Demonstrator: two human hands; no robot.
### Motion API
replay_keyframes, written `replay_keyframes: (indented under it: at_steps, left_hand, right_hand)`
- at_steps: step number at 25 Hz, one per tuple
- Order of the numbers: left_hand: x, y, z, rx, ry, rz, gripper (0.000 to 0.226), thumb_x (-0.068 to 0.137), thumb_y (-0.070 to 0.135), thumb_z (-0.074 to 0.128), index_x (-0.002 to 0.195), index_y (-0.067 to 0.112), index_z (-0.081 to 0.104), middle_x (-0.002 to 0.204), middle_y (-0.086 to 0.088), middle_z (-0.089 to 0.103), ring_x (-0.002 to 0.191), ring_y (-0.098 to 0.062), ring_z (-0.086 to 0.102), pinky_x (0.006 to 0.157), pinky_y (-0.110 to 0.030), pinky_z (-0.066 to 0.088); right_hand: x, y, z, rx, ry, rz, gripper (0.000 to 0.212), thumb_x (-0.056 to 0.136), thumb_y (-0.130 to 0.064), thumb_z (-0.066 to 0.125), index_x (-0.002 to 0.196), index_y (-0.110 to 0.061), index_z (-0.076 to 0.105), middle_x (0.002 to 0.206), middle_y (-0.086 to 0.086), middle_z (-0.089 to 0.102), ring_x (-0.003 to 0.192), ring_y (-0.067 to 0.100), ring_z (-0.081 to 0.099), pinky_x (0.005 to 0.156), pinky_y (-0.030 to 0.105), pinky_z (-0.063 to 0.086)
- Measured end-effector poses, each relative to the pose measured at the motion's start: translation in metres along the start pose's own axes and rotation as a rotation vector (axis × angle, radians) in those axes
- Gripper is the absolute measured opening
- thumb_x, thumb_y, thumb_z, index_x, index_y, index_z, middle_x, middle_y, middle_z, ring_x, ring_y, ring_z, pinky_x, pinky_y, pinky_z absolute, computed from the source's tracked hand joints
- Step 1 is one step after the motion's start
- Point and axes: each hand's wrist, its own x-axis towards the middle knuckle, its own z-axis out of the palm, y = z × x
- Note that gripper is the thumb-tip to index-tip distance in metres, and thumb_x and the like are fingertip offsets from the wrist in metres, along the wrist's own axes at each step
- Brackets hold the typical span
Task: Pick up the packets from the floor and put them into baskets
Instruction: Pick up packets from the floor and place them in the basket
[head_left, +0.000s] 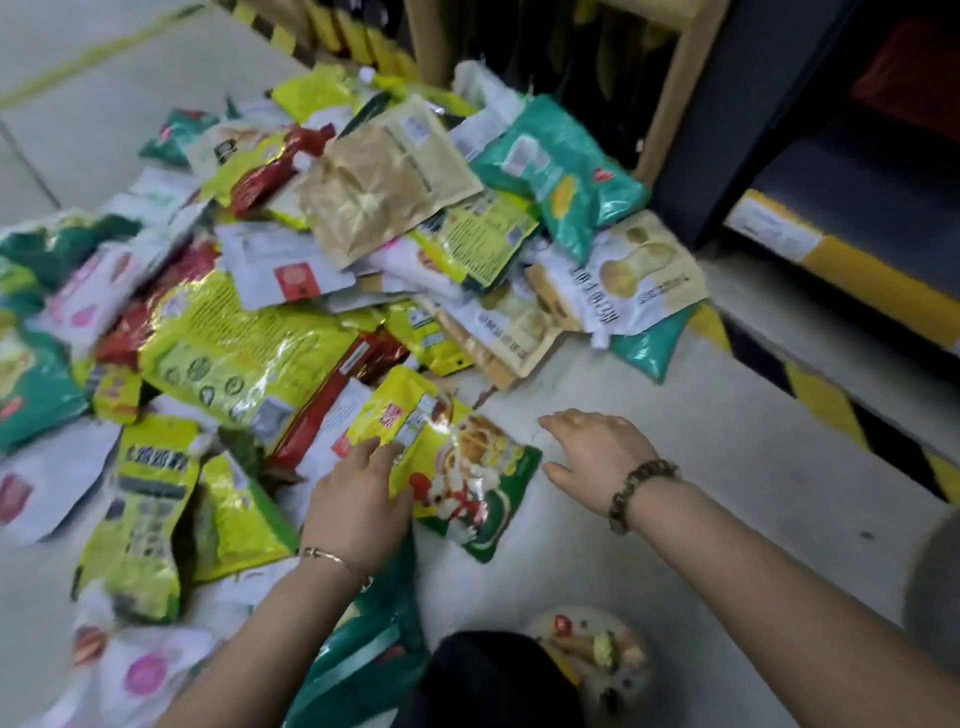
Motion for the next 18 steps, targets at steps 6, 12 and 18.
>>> replay_keyframes:
  at_steps: [6, 12, 18]
  left_hand:
    - [-0.022, -0.029, 0.027, 0.153, 0.039, 0.091, 0.037, 0.08, 0.025, 0.062, 0.114, 0.013, 0.062, 0.119, -0.009, 0.059, 0.111, -0.029, 0.056, 0.088, -0.041, 0.042]
    - [-0.028, -0.038, 0.032, 0.053, 0.131, -0.015, 0.036, 0.074, 0.011, 0.067, 0.11, 0.011, 0.066, 0.114, -0.013, 0.062, 0.109, -0.035, 0.057, 0.083, -0.043, 0.045]
    - [-0.042, -0.036, 0.04, -0.023, 0.193, -0.006, 0.033, 0.072, 0.003, 0.07, 0.105, 0.001, 0.067, 0.119, -0.023, 0.06, 0.117, -0.042, 0.053, 0.088, -0.051, 0.047]
  right_hand:
    - [0.051, -0.039, 0.045, 0.031, -0.113, 0.025, 0.056, 0.087, -0.043, 0.051, 0.138, -0.025, 0.036, 0.128, 0.007, 0.051, 0.112, 0.028, 0.052, 0.089, 0.036, 0.043]
    - [0.075, -0.061, 0.069, 0.14, -0.103, 0.276, 0.092, 0.066, -0.053, 0.075, 0.138, -0.023, 0.026, 0.136, 0.009, 0.043, 0.122, 0.029, 0.045, 0.096, 0.044, 0.039]
    - [0.067, -0.059, 0.081, 0.421, -0.198, 0.374, 0.039, 0.073, -0.037, 0.076, 0.1, -0.013, 0.06, 0.11, 0.007, 0.065, 0.1, 0.027, 0.058, 0.083, 0.033, 0.043]
